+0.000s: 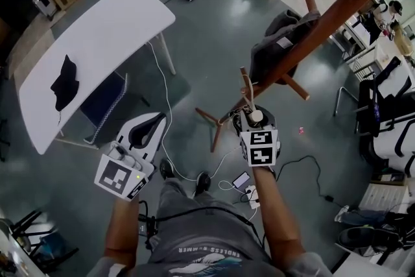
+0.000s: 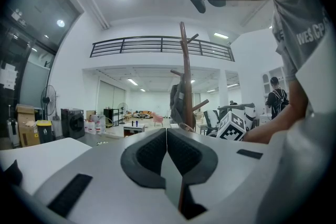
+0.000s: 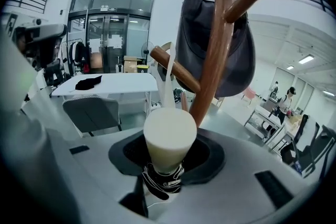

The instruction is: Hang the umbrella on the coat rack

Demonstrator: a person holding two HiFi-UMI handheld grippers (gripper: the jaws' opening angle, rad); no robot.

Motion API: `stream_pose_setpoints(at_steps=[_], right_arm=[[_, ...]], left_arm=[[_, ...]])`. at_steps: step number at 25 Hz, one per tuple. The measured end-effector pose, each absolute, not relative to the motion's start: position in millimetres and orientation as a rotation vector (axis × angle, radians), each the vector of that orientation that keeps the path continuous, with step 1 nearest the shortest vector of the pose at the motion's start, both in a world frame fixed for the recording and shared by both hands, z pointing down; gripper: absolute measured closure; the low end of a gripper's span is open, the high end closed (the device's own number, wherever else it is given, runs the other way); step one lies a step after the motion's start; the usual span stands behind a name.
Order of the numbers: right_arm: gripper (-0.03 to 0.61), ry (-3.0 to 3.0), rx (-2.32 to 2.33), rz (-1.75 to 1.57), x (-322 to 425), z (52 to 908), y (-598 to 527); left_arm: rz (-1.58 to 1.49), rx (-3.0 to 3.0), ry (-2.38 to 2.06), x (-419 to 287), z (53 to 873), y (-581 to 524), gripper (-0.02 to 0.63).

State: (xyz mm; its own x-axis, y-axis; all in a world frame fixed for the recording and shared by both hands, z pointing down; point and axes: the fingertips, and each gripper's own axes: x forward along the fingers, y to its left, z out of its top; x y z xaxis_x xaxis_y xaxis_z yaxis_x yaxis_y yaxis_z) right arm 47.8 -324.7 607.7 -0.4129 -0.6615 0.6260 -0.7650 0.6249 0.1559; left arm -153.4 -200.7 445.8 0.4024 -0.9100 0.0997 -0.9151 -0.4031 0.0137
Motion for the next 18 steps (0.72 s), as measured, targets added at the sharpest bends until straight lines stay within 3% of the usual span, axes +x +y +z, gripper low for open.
stream_pose_setpoints(at_steps=[18], right_arm=[[0.420,-2.039,0.939,0.399,73.0,696.1,-339.8]], left_arm=[[0.231,2.622,-1.759,-176.6,413.9,-197.8,0.595]])
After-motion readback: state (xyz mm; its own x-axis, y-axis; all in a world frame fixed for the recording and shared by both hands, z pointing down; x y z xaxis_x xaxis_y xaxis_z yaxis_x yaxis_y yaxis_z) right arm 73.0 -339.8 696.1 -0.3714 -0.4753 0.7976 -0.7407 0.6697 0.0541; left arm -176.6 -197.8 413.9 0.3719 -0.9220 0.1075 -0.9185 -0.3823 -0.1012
